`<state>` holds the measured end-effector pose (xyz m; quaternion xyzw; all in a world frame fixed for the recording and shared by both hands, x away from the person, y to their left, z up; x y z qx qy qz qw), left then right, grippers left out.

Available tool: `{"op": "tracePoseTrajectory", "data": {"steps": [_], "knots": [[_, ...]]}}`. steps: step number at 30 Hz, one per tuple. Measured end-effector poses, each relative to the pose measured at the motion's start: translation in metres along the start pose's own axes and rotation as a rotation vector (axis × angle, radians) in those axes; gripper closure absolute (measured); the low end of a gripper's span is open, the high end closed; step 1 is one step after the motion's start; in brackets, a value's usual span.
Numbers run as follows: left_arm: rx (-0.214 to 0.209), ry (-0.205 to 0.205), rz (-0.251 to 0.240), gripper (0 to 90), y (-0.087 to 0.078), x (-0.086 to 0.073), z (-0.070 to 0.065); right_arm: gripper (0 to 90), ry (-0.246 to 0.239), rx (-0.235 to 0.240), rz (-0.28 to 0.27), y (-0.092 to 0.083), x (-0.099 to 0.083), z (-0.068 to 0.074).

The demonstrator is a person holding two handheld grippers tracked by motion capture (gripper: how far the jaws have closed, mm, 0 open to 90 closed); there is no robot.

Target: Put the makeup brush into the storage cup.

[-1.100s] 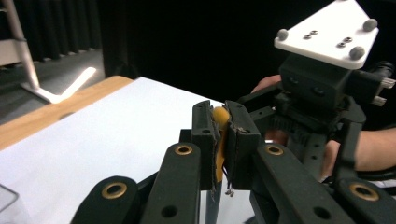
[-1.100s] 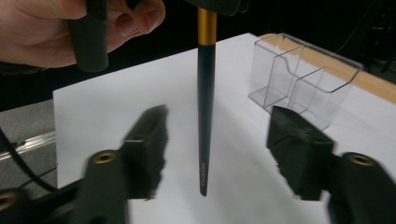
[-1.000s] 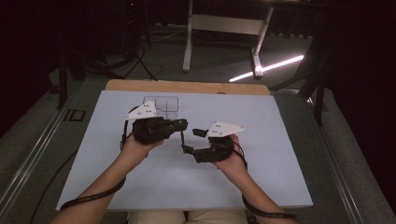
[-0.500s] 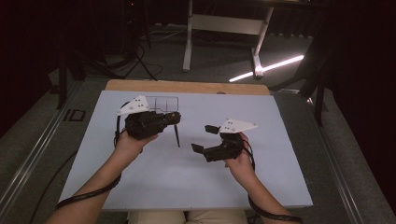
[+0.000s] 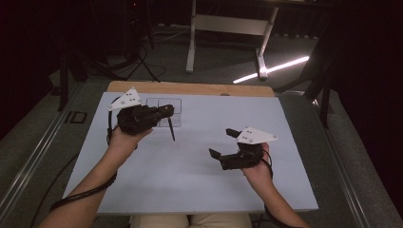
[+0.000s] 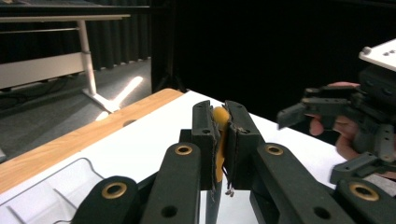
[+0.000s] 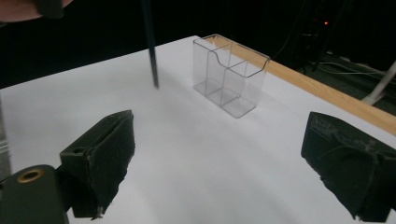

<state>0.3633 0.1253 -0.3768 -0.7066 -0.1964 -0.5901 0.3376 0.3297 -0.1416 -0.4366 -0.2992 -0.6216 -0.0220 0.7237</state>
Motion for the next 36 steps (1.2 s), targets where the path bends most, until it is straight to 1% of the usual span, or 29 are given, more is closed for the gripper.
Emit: {"op": "tracePoseTrajectory", "data": {"steps": [1,3,5,6,8,10,11,13,15,20,21,23,26,27,31,34,36], "knots": [[0.008,0.004,0.001,84.7,-0.001,0.001,0.001,9.8,0.005,-0.010,-0.004,-0.004,-0.001,0.000],[0.014,0.005,0.001,84.7,-0.002,0.002,0.003,9.8,0.005,-0.008,-0.010,-0.007,-0.002,0.000],[0.024,0.001,-0.003,84.7,-0.003,0.003,0.005,9.9,0.018,-0.014,-0.037,-0.018,-0.005,0.000],[0.026,0.000,-0.005,84.7,-0.004,0.004,0.007,9.9,0.018,-0.014,-0.037,-0.018,-0.005,0.000],[0.041,-0.005,-0.007,84.7,-0.005,0.006,0.010,9.9,0.021,-0.024,-0.042,-0.024,-0.007,0.001],[0.051,0.000,-0.011,84.7,-0.007,0.009,0.013,9.8,0.026,-0.016,-0.044,-0.029,-0.009,0.002],[0.053,0.001,-0.010,84.7,-0.007,0.010,0.014,9.8,0.022,-0.024,-0.046,-0.032,-0.010,0.003],[0.065,0.002,-0.014,84.8,-0.009,0.013,0.017,9.8,0.028,-0.017,-0.053,-0.037,-0.012,0.004],[0.081,0.009,-0.016,84.8,-0.010,0.016,0.020,9.9,0.031,-0.021,-0.064,-0.042,-0.013,0.006],[0.114,0.007,-0.016,84.8,-0.015,0.026,0.029,9.8,0.029,-0.027,-0.074,-0.054,-0.018,0.010],[0.124,0.013,-0.015,84.8,-0.016,0.028,0.031,9.8,0.033,-0.032,-0.077,-0.057,-0.019,0.011],[0.130,0.009,-0.021,84.8,-0.017,0.031,0.034,9.9,0.044,-0.029,-0.091,-0.062,-0.021,0.012],[0.150,0.016,-0.021,84.7,-0.017,0.036,0.039,9.9,0.042,-0.032,-0.103,-0.065,-0.023,0.013],[0.152,0.012,-0.022,84.8,-0.018,0.037,0.040,9.8,0.041,-0.037,-0.114,-0.066,-0.024,0.013],[0.176,0.024,-0.018,84.8,-0.017,0.041,0.047,9.9,0.041,-0.041,-0.124,-0.064,-0.024,0.012],[0.185,0.025,-0.018,84.8,-0.017,0.043,0.051,9.9,0.038,-0.036,-0.130,-0.063,-0.024,0.012],[0.184,0.019,-0.021,84.7,-0.016,0.044,0.053,9.9,0.032,-0.032,-0.133,-0.062,-0.023,0.012]]}}
Point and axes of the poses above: each handheld gripper's, and its own axes: y roughly forward along the jaws, x roughly out of its top, z roughly to its left, the point moved 5 cm from there along y, roughly forward along the jaws, and after that the axes turned 9 degrees about x, right-handed, at the moved point
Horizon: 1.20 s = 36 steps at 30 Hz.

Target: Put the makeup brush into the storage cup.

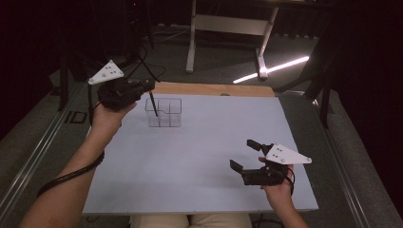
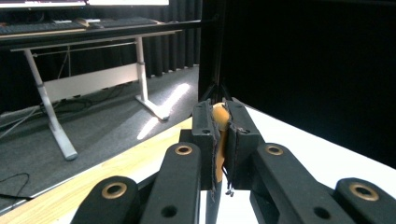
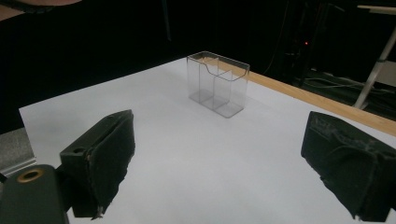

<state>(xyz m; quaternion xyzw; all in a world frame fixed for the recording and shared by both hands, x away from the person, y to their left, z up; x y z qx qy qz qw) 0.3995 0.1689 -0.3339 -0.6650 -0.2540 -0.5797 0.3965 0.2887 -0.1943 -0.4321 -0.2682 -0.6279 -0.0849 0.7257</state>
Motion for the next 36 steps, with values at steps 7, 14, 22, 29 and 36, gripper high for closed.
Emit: {"op": "tracePoseTrajectory", "data": {"steps": [7,14,22,29,36], "knots": [[0.018,-0.004,-0.010,84.7,0.006,0.001,0.010,9.8,0.006,-0.003,-0.005,0.000,-0.001,-0.002],[0.036,-0.004,-0.002,84.7,0.010,0.003,0.016,9.9,0.001,0.008,-0.003,0.000,-0.002,-0.003],[0.051,-0.001,-0.007,84.7,0.016,0.011,0.023,9.9,-0.002,0.022,-0.003,0.001,-0.003,-0.002],[0.063,0.000,-0.006,84.7,0.022,0.016,0.028,9.9,-0.007,0.021,-0.009,0.000,-0.004,-0.004],[0.075,0.005,-0.007,84.7,0.032,0.022,0.035,9.9,-0.018,0.021,-0.023,-0.002,-0.003,-0.005]]}}
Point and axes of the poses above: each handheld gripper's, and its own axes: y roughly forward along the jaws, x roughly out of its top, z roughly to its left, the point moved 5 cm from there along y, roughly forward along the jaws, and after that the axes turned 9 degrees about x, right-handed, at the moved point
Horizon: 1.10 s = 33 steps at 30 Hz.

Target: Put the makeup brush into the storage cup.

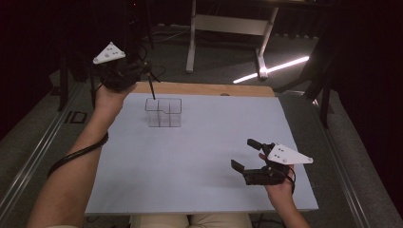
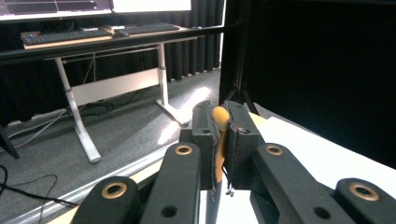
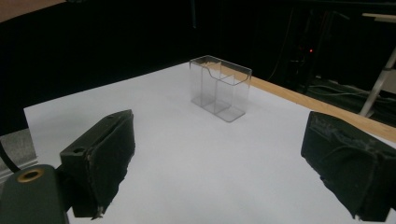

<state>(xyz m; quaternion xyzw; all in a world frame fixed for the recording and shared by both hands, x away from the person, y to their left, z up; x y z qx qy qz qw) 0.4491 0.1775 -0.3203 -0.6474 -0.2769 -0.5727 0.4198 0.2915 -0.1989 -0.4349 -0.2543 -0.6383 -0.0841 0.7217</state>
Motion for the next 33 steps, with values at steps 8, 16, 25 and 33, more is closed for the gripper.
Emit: {"op": "tracePoseTrajectory", "data": {"steps": [8,16,25,33], "knots": [[0.028,0.005,0.005,84.7,0.012,-0.002,0.009,9.9,-0.024,-0.007,-0.010,-0.003,0.000,-0.001],[0.038,-0.002,0.000,84.6,0.023,-0.006,0.017,9.9,-0.040,-0.008,-0.016,-0.004,0.000,-0.003],[0.052,-0.006,0.011,84.6,0.038,-0.022,0.021,9.9,-0.058,-0.004,-0.034,-0.007,0.002,-0.003],[0.068,-0.028,0.030,84.6,0.047,-0.041,0.029,9.9,-0.055,-0.002,-0.047,-0.010,0.001,-0.006]]}}
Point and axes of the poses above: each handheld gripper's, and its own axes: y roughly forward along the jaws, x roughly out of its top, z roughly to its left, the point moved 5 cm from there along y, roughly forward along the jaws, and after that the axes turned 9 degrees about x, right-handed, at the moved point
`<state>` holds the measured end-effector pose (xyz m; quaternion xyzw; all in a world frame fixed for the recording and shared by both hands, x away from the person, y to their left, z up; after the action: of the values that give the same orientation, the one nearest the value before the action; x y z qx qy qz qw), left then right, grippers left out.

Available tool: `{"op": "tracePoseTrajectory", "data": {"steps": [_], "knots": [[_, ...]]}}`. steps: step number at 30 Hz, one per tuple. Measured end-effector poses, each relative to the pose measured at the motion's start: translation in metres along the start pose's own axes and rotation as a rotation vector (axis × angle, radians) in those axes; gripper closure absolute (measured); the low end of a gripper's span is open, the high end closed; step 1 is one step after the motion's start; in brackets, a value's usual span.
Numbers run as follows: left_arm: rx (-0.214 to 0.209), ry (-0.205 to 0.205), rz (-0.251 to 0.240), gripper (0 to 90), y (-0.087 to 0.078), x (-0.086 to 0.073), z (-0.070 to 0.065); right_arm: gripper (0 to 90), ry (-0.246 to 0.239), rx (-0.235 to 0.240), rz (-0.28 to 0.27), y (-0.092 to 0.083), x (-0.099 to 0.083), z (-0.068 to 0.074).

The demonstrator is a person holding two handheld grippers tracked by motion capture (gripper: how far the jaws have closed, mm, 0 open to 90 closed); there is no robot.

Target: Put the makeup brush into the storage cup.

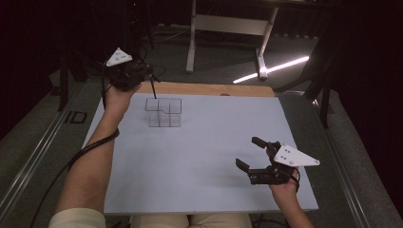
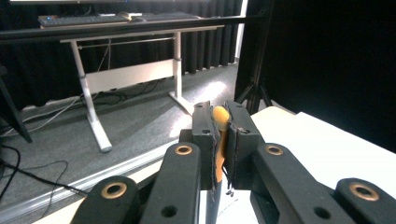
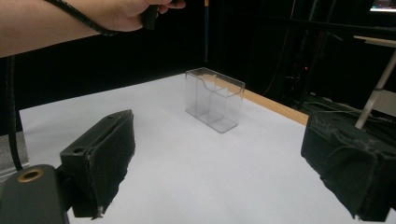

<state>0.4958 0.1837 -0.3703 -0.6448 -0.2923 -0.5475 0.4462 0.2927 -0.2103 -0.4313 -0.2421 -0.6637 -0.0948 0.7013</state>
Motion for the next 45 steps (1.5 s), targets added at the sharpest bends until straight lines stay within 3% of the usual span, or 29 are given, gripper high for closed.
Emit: {"op": "tracePoseTrajectory", "data": {"steps": [19,35,38,41,45], "knots": [[0.009,-0.010,0.040,84.5,0.011,-0.039,0.003,9.9,0.016,-0.032,-0.014,-0.007,-0.004,-0.015],[0.011,-0.060,0.058,84.3,0.018,-0.072,0.001,9.9,0.023,-0.027,-0.003,-0.005,-0.006,-0.015],[0.018,-0.052,0.073,84.3,0.020,-0.078,-0.001,9.9,0.023,-0.025,0.000,-0.005,-0.006,-0.015],[0.023,-0.047,0.078,84.1,0.021,-0.080,-0.001,9.9,0.024,-0.028,-0.001,-0.005,-0.006,-0.015],[0.032,-0.072,0.090,83.9,0.023,-0.084,0.001,9.9,0.023,-0.031,-0.001,-0.006,-0.006,-0.015]]}}
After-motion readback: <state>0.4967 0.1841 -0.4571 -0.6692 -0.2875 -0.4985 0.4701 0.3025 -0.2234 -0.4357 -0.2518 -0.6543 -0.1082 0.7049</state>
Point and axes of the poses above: each handheld gripper's, and its own axes: y roughly forward along the jaws, x roughly out of its top, z roughly to its left, the point moved 5 cm from there along y, roughly forward along the jaws, and after that the axes turned 9 degrees about x, right-handed, at the moved point
